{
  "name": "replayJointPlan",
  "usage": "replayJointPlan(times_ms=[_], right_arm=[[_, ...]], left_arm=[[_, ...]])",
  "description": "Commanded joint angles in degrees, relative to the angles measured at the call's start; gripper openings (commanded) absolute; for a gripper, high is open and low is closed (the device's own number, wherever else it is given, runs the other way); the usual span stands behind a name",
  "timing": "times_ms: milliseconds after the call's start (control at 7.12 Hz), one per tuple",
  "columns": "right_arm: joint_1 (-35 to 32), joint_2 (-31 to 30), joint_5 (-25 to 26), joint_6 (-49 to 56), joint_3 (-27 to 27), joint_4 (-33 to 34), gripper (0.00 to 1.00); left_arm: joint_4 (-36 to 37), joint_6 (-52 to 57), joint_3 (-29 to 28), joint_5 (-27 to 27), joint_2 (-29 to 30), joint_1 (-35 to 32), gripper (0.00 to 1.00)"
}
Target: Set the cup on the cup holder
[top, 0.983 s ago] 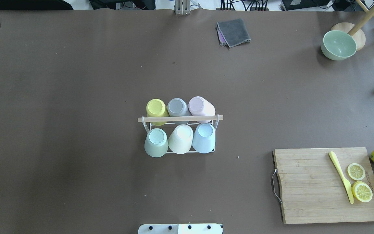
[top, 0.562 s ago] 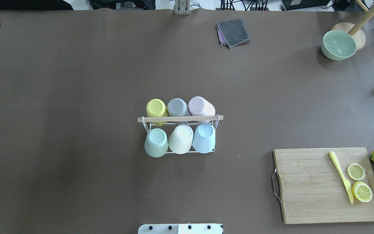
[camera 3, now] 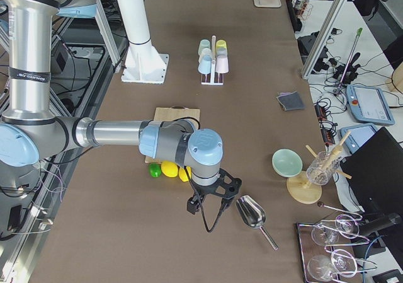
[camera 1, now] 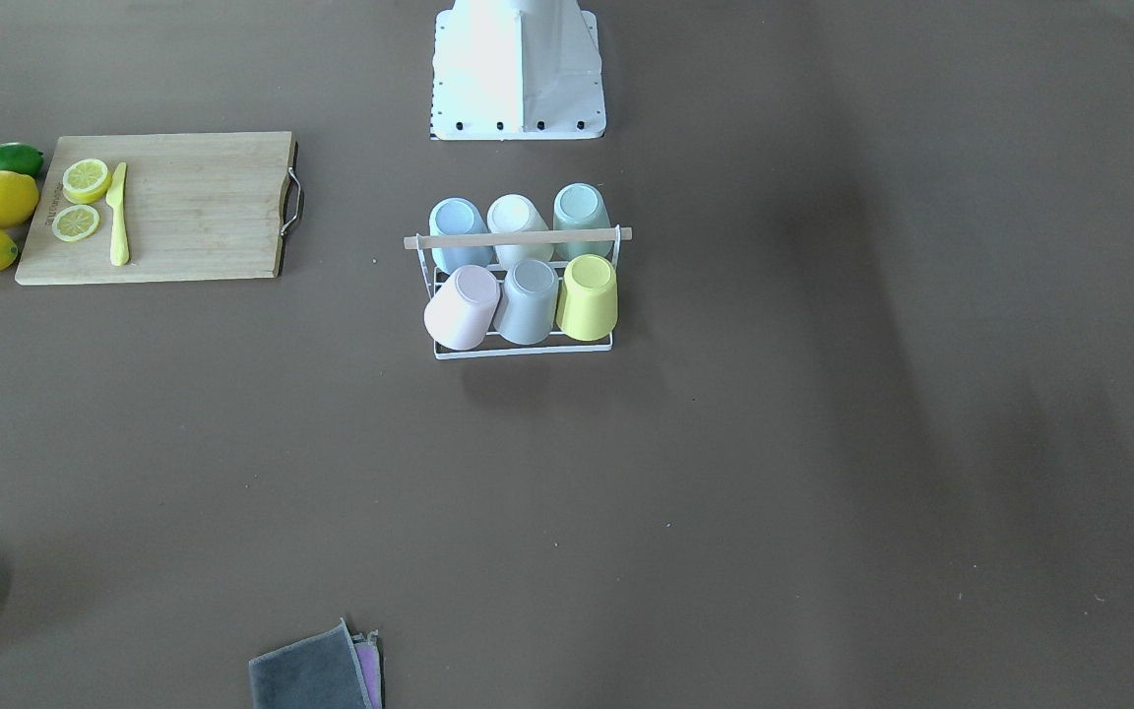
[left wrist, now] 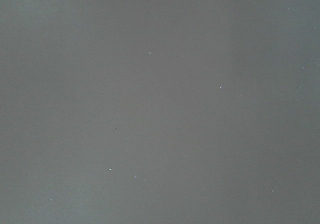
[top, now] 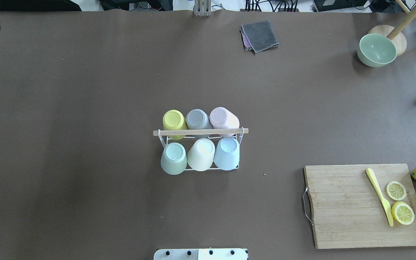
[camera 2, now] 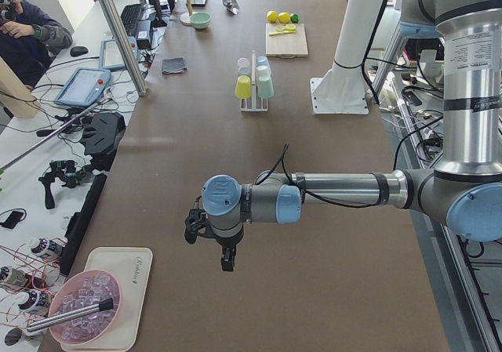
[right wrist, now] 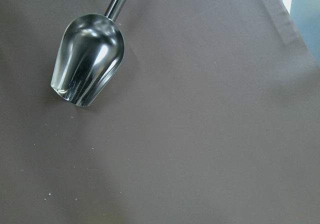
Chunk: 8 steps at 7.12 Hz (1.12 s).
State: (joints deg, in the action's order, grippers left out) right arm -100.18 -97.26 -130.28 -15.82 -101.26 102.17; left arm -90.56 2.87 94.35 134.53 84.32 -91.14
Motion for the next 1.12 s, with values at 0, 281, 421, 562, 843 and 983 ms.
replayJointPlan(times_ms=[0, 281, 421, 562, 843, 983], right_arm=[[-1.76, -0.20, 0.03, 0.17, -0.07, 0.13, 1.00], [-2.39, -0.38, 0.03, 0.44, 0.01, 0.13, 1.00], [-2.39, -0.56, 0.03, 0.53, 0.01, 0.13, 1.00], [-2.31, -0.64, 0.03, 0.70, 0.01, 0.13, 1.00], [-2.39, -0.65, 0.03, 0.70, 0.28, 0.13, 1.00], [-2.31, -0.65, 0.03, 0.70, 0.28, 0.13, 1.00]], left_arm=[[0.03, 0.03, -0.05, 0.21, -0.04, 0.00, 0.98], [0.03, 0.03, -0.31, 0.21, -0.12, 0.00, 0.98], [0.03, 0.03, -0.31, 0.21, -0.12, 0.00, 0.98], [0.03, 0.03, -0.48, 0.21, -0.12, 0.00, 0.98], [0.03, 0.03, -0.49, 0.21, -0.12, 0.00, 0.98], [0.03, 0.03, -0.57, 0.21, -0.12, 0.00, 0.98]])
